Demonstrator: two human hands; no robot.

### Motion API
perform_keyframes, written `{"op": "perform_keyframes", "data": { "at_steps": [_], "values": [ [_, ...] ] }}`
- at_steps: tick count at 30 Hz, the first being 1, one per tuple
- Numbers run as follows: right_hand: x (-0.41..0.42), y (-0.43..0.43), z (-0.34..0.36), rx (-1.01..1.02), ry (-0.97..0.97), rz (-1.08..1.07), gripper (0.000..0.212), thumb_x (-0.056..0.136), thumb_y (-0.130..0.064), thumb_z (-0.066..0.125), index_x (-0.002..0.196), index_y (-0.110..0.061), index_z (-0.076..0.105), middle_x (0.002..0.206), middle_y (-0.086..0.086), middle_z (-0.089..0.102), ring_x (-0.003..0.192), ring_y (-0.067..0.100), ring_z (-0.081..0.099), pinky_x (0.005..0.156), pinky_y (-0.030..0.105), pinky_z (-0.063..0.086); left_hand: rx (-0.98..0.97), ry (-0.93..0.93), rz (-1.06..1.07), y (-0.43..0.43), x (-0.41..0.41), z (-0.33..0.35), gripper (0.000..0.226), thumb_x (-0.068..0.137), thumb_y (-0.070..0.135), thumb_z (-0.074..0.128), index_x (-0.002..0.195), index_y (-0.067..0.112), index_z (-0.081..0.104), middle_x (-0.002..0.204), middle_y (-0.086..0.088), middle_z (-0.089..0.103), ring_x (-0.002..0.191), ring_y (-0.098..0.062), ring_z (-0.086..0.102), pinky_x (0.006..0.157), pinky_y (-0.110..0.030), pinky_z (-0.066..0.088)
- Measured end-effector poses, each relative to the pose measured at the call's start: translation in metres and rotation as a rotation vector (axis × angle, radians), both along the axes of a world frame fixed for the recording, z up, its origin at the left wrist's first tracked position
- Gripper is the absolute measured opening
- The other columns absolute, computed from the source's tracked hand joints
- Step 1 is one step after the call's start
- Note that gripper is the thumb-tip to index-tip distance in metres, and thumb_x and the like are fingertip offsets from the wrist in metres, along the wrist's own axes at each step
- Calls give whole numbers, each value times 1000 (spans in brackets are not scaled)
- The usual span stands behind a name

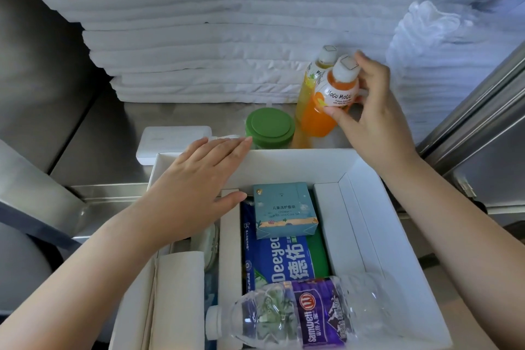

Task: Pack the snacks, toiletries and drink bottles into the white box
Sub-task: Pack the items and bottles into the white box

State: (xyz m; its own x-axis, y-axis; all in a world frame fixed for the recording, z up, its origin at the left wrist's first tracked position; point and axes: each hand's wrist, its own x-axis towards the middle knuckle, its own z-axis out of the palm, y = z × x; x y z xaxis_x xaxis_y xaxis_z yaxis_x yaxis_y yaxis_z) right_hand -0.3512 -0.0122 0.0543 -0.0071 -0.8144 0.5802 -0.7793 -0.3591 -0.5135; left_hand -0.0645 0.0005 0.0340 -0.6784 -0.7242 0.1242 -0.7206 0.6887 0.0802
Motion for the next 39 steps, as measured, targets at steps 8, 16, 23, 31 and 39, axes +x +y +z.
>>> {"op": "perform_keyframes", "data": {
  "at_steps": [8,16,23,31,39],
  "values": [
    [1,42,23,-175,-245,181,75,88,-8,67,144,-10,18,147,8,34,135,23,38,101,39,46,2,-4,5,1,0,1,75,86,53,35,145,25,-1,151,2,29,138,-13,24,113,-29,-3],
    [6,75,30,-77,-205,210,73,89,-22,64,146,-24,19,146,4,38,130,19,45,98,35,47,2,-7,7,3,-1,3,75,86,51,37,146,21,4,149,1,33,136,-16,29,113,-30,2],
    [8,94,31,112,-161,174,67,84,-48,60,142,-43,27,125,-23,54,113,3,55,89,20,49,43,34,-20,4,-5,5,71,86,56,28,143,34,-6,155,11,13,139,0,5,107,-15,-18],
    [9,106,17,328,60,73,69,79,-65,50,141,-57,19,116,-20,57,100,-2,57,78,27,54,716,258,-312,44,-32,26,66,86,63,39,141,56,2,140,45,16,123,27,20,95,2,28],
    [9,111,6,407,195,-38,76,76,-69,40,145,-48,15,108,-23,48,89,-2,52,70,6,34,733,35,-359,49,-55,10,77,92,55,38,142,45,-19,147,33,-19,112,24,12,71,16,16]
  ]
}}
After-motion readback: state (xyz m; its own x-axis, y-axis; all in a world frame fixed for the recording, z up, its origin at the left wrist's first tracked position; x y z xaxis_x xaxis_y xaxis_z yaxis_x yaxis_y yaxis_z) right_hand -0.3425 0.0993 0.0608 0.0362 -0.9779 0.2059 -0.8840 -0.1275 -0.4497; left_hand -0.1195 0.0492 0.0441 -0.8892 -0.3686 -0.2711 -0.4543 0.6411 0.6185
